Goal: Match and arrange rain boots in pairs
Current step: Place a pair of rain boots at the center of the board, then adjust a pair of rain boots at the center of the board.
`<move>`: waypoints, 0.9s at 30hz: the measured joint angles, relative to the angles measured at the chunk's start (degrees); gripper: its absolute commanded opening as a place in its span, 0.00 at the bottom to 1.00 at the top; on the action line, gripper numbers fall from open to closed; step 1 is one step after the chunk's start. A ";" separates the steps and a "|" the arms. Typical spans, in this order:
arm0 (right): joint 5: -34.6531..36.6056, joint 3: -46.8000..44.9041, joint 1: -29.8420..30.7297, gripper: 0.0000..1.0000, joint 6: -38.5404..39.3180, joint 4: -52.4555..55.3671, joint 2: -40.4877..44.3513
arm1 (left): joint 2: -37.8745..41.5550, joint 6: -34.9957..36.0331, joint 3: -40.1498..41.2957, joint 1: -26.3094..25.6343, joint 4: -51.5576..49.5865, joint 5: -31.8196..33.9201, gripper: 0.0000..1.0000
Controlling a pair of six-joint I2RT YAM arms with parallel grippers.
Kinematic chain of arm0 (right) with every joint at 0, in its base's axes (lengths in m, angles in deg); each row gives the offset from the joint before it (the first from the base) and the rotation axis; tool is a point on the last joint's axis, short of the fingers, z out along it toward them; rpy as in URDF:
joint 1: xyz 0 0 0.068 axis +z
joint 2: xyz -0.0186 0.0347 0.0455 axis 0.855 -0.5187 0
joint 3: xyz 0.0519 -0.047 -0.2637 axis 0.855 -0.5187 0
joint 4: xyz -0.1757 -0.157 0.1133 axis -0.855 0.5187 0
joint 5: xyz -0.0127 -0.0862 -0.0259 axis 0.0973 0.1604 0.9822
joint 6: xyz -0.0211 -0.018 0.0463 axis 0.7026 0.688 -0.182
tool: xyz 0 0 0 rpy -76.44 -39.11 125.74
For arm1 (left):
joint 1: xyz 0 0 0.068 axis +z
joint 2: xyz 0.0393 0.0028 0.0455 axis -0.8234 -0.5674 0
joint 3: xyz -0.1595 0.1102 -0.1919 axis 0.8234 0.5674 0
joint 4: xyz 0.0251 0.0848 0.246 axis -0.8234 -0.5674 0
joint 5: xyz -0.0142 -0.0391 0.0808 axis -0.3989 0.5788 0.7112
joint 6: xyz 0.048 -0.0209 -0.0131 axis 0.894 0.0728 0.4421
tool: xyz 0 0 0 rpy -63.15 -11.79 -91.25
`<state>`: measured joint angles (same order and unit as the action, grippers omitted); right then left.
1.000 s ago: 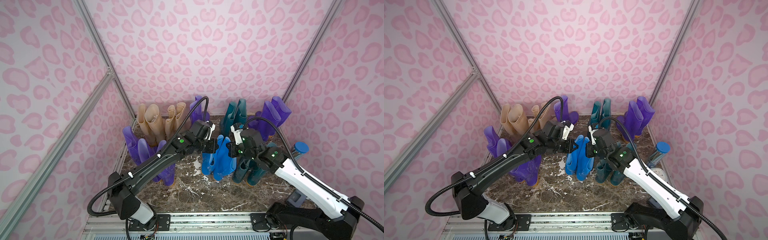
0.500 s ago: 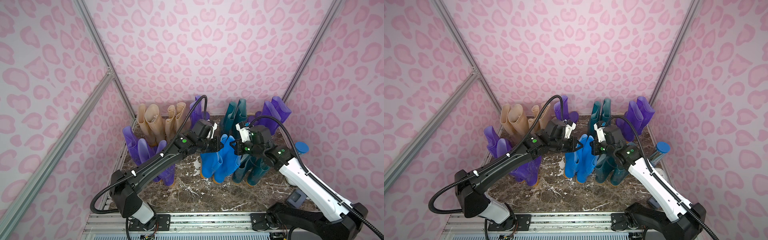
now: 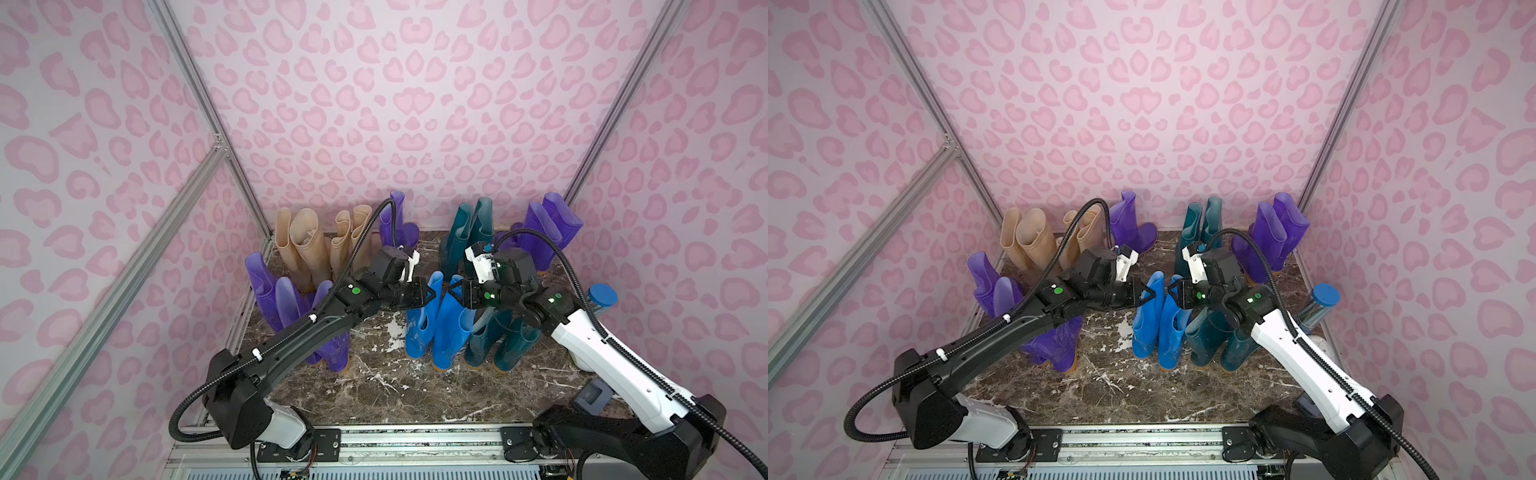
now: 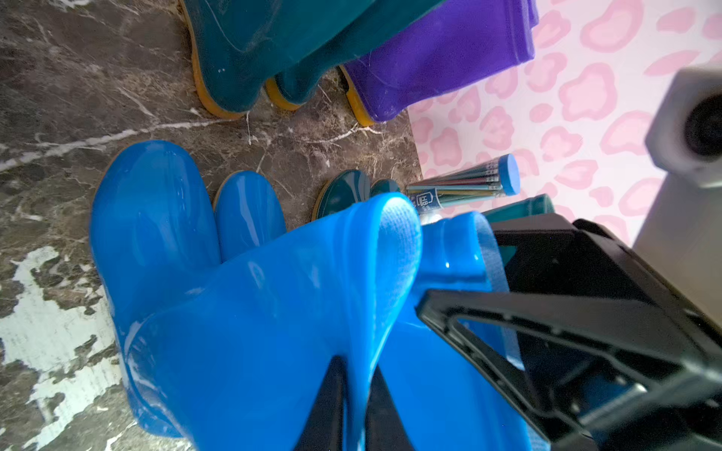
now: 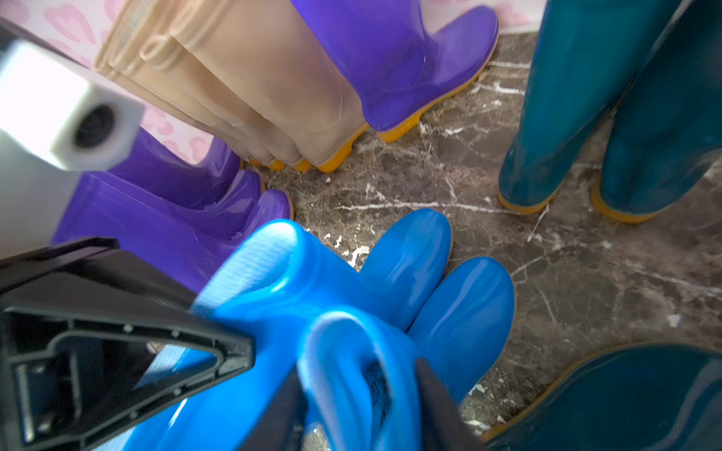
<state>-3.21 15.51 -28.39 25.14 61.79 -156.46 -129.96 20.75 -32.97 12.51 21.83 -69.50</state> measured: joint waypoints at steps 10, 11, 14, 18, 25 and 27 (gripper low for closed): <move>17.79 10.43 2.47 0.75 -4.42 9.09 3.19 | 6.56 4.61 -0.28 1.99 -0.94 -1.14 0.79; 21.03 11.28 2.40 0.76 -5.03 10.67 4.04 | 6.99 5.51 -0.79 2.05 -1.55 -1.25 0.78; 29.75 12.55 1.81 0.77 -7.61 15.26 6.73 | 7.69 8.37 -3.26 1.90 -2.93 -2.08 0.75; 37.94 11.58 -1.18 0.81 -10.51 21.97 10.56 | 4.39 13.94 -11.54 -2.40 -6.62 -2.38 0.74; 37.11 2.27 -13.81 0.86 -10.45 25.40 17.75 | -10.99 23.43 -30.67 -10.88 -13.29 -5.75 0.80; 32.87 -1.14 -18.34 0.85 -8.98 24.17 19.06 | -16.85 25.46 -37.09 -12.31 -15.89 -5.60 0.80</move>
<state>29.66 14.37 -46.72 16.16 85.96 -137.40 -146.81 46.21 -70.06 0.21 5.94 -75.10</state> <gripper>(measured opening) 0.865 0.805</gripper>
